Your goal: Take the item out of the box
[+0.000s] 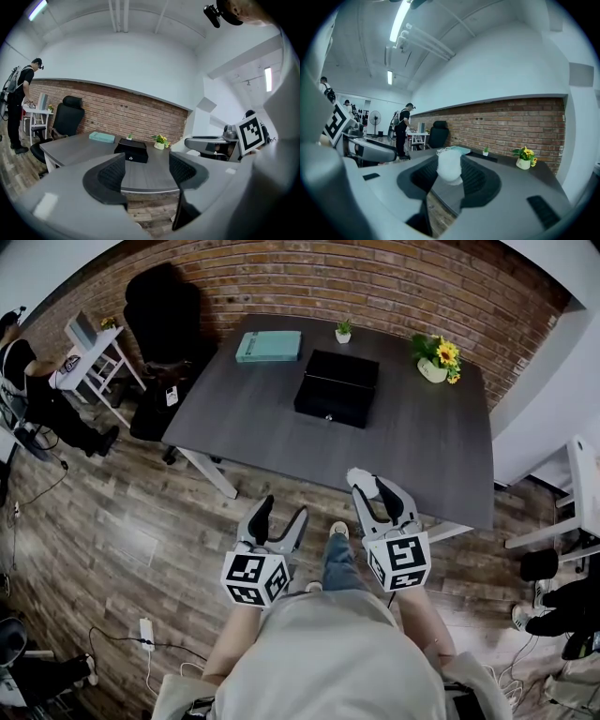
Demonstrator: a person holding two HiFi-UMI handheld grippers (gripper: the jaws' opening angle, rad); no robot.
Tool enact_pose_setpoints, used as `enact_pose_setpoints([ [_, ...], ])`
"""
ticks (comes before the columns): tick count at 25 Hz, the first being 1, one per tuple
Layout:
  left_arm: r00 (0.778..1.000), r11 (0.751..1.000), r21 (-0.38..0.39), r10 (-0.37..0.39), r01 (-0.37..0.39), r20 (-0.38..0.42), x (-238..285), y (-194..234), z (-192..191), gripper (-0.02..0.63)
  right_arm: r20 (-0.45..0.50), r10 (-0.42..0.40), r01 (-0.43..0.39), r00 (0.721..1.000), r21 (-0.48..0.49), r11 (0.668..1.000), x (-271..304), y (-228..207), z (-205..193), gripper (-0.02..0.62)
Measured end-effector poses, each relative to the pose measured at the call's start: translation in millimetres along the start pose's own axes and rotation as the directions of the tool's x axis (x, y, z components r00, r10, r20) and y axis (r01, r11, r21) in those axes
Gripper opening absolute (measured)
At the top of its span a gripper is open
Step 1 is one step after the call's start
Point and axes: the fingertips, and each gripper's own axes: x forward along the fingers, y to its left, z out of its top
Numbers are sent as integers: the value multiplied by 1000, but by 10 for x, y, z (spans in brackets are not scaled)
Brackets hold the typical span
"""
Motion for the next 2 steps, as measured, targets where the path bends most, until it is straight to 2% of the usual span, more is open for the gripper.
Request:
enact_pose_setpoints([
  [2, 1000, 1000, 1, 0, 0, 1, 5, 10, 4, 297, 1, 0, 0, 1000, 0, 1000, 10, 2, 1, 146],
])
